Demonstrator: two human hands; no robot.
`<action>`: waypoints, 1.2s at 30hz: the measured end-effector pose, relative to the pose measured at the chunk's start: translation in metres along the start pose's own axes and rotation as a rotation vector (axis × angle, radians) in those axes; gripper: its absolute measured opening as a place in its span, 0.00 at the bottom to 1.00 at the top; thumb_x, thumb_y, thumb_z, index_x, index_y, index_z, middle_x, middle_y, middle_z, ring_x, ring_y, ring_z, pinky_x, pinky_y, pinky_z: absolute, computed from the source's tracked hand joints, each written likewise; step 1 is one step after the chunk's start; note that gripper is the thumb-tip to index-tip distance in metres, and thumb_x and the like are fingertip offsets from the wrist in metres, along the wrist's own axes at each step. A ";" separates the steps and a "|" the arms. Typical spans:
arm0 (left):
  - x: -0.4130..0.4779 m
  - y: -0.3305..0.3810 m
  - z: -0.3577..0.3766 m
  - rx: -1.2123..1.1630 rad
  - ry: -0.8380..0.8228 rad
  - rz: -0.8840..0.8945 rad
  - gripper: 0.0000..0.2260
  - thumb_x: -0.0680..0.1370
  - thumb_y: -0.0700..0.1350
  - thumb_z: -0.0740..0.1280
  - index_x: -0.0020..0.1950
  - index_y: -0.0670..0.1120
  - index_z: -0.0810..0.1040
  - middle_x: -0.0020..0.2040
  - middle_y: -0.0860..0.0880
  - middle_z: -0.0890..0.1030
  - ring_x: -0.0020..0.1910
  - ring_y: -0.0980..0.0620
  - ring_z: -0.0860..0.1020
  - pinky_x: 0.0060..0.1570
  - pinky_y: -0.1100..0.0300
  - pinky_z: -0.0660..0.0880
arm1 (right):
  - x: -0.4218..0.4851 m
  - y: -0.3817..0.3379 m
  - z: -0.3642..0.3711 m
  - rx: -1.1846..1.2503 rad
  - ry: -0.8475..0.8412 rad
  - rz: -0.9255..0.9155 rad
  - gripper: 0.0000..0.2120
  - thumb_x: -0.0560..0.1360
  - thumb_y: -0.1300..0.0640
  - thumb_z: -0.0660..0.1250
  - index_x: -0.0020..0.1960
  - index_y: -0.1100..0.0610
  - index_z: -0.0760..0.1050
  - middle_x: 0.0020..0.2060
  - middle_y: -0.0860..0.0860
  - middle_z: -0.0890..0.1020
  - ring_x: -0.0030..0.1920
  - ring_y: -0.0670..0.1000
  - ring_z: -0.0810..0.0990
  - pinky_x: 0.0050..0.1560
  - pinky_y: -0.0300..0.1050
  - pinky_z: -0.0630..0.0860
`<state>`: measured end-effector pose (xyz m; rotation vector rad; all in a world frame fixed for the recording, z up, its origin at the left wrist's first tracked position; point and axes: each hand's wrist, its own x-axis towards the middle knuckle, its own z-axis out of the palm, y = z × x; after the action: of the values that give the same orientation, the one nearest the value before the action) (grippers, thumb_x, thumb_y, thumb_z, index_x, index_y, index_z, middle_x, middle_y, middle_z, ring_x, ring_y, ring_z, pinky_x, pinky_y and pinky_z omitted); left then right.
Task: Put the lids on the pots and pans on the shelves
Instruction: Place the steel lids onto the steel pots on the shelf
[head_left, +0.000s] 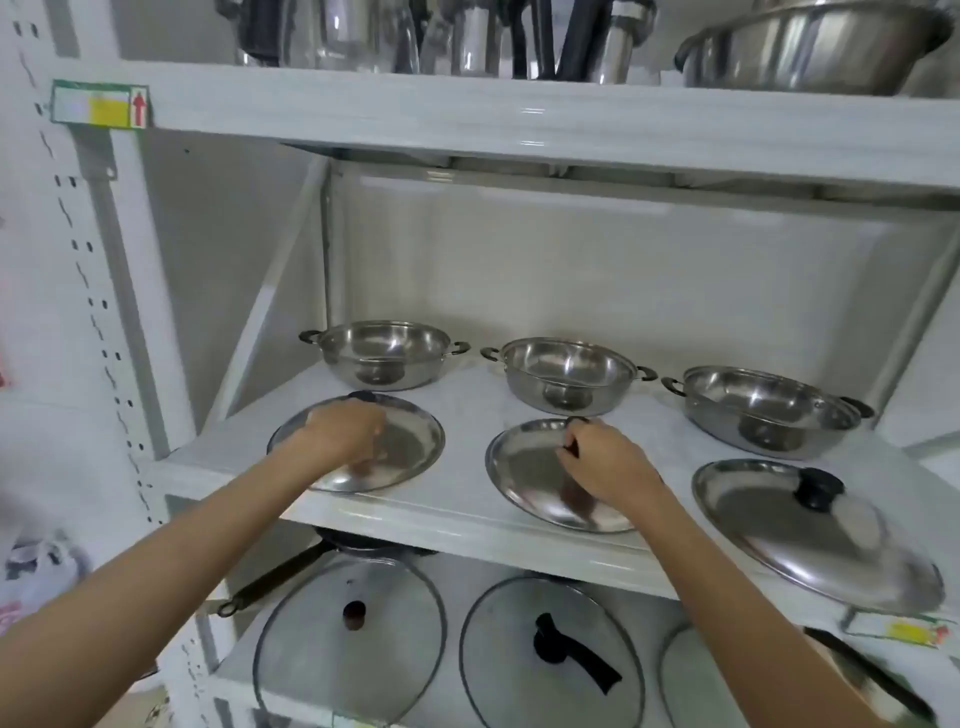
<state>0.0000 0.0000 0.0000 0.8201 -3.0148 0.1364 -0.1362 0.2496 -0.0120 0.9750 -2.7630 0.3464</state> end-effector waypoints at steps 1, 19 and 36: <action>0.010 -0.005 0.000 -0.005 0.003 0.005 0.16 0.77 0.53 0.65 0.61 0.47 0.77 0.59 0.48 0.80 0.58 0.46 0.78 0.57 0.54 0.76 | 0.007 -0.003 0.005 -0.002 0.020 0.016 0.12 0.79 0.55 0.58 0.57 0.59 0.74 0.53 0.57 0.78 0.53 0.57 0.78 0.47 0.48 0.75; 0.117 -0.052 0.024 -0.172 0.023 0.164 0.16 0.77 0.48 0.66 0.61 0.41 0.75 0.62 0.42 0.77 0.62 0.44 0.74 0.58 0.56 0.70 | 0.073 0.004 0.051 -0.165 0.058 0.255 0.12 0.80 0.59 0.56 0.62 0.61 0.70 0.58 0.60 0.75 0.57 0.59 0.73 0.57 0.49 0.73; 0.149 -0.046 -0.098 -0.236 0.230 0.148 0.16 0.78 0.48 0.65 0.63 0.41 0.76 0.64 0.41 0.77 0.63 0.41 0.75 0.61 0.54 0.72 | 0.134 -0.017 -0.062 0.039 0.370 0.164 0.12 0.73 0.59 0.70 0.52 0.64 0.73 0.52 0.63 0.77 0.53 0.64 0.76 0.51 0.51 0.73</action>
<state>-0.1060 -0.1064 0.1071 0.5214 -2.8002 -0.1144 -0.2215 0.1745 0.0841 0.6174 -2.5063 0.5474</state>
